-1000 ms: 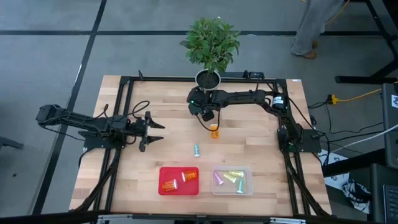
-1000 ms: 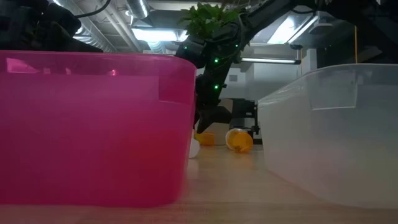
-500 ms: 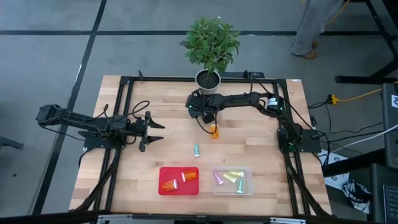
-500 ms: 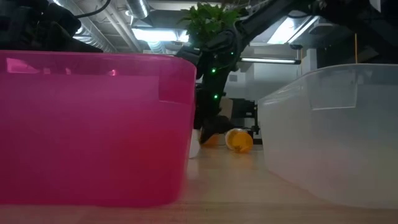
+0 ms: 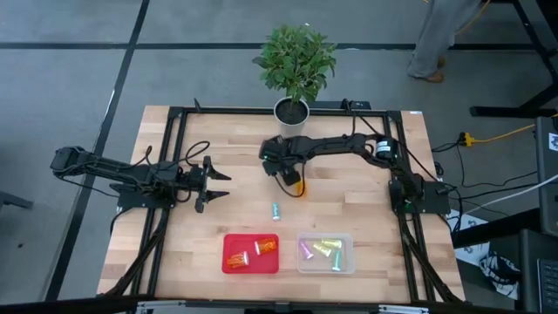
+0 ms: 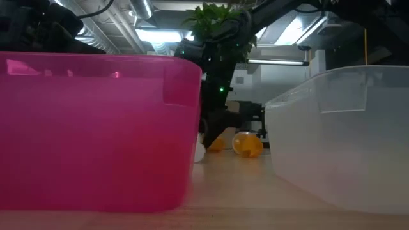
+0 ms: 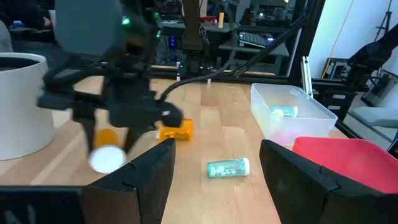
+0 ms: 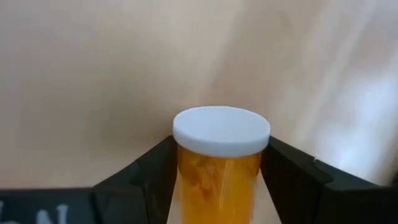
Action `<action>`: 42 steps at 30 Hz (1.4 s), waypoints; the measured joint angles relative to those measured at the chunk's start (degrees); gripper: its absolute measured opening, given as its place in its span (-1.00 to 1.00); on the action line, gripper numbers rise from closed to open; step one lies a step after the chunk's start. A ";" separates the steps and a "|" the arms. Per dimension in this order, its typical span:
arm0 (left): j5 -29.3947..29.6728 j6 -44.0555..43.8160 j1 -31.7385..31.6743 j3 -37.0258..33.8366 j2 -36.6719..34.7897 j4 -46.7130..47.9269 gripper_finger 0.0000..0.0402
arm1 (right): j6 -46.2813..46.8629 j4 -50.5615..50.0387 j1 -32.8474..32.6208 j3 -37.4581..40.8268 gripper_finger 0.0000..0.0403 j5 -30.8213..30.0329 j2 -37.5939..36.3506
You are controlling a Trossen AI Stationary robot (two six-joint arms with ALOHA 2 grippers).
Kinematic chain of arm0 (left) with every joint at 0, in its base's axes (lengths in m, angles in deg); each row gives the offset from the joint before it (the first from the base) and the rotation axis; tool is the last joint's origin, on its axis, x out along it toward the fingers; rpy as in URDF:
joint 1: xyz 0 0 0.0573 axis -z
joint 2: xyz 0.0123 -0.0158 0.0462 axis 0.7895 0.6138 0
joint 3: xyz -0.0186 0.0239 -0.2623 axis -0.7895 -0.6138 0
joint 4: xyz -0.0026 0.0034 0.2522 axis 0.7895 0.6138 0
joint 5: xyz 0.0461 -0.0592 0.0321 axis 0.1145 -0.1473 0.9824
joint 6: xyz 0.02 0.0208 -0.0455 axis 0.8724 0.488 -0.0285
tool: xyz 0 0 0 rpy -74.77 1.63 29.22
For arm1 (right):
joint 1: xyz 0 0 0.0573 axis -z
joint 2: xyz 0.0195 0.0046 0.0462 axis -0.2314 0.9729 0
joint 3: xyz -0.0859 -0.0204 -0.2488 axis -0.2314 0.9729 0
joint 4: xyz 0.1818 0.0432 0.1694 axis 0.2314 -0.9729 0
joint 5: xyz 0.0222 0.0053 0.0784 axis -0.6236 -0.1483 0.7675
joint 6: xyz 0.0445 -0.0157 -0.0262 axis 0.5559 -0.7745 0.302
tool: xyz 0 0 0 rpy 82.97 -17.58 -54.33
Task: Pick and place medicine bottles into bin by pill shape (circle, oval)
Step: Put the top large orange pill bottle into the red bin
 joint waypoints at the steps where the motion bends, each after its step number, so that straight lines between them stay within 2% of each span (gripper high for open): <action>1: 0.00 0.00 0.01 0.00 0.00 0.00 0.13 | 1.17 -0.45 -0.32 -0.55 0.07 2.40 0.05; 4: 0.00 0.00 0.01 0.00 0.00 0.00 0.13 | 4.93 -2.23 -1.05 -3.21 0.07 9.39 0.27; 12: 0.00 -0.03 0.00 0.00 0.00 0.01 0.13 | 13.84 -1.44 -1.63 -3.75 0.07 13.69 0.43; 16: 0.00 -0.04 0.01 0.00 0.00 0.02 0.13 | 18.58 0.00 -1.63 -3.14 0.02 12.48 0.28; 21: 0.00 -0.07 0.01 0.00 0.00 0.04 0.13 | 19.66 -1.49 -1.62 -4.68 -0.09 11.73 0.38; 30: 0.00 -0.07 -0.01 0.00 0.00 0.54 0.13 | 24.42 -16.91 -1.89 -15.26 -0.11 12.76 0.46; 32: 0.00 -0.10 -0.01 0.00 0.00 0.80 0.13 | 25.40 -19.39 -2.39 -18.33 -0.12 15.91 0.36; 35: 0.00 -0.20 0.00 0.00 0.00 1.38 0.13 | 26.55 -23.47 -4.13 -22.92 -0.12 24.35 0.35; 39: -0.01 -0.18 -0.01 0.00 0.00 1.51 0.13 | 28.76 -24.18 -7.57 -27.89 -0.11 37.17 0.26; 42: -0.02 -0.17 -0.01 0.00 0.00 1.49 0.13 | 28.72 -23.04 -11.48 -30.33 -0.10 42.46 0.19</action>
